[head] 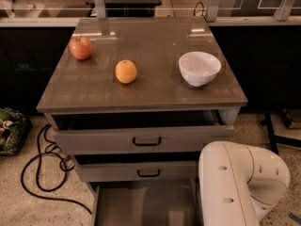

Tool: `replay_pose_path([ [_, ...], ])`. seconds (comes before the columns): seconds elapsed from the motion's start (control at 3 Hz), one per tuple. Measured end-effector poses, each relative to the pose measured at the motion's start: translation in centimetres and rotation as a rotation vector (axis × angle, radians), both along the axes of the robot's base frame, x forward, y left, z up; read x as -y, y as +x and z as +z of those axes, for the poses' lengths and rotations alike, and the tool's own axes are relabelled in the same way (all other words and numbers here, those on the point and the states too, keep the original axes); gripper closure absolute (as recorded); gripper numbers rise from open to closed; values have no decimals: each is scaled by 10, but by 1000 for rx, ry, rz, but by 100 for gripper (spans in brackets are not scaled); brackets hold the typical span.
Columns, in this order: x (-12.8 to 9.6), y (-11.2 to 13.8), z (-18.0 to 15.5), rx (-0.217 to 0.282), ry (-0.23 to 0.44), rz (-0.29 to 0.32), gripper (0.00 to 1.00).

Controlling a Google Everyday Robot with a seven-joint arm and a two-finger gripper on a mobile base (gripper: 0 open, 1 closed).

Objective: Close bottom drawer

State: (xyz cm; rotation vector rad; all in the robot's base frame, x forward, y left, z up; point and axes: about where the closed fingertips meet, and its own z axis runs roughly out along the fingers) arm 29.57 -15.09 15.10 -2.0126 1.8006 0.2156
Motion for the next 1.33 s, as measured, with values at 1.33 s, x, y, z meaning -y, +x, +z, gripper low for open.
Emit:
replay_pose_path([
  [1.33, -8, 23, -10, 83, 23, -16, 100],
])
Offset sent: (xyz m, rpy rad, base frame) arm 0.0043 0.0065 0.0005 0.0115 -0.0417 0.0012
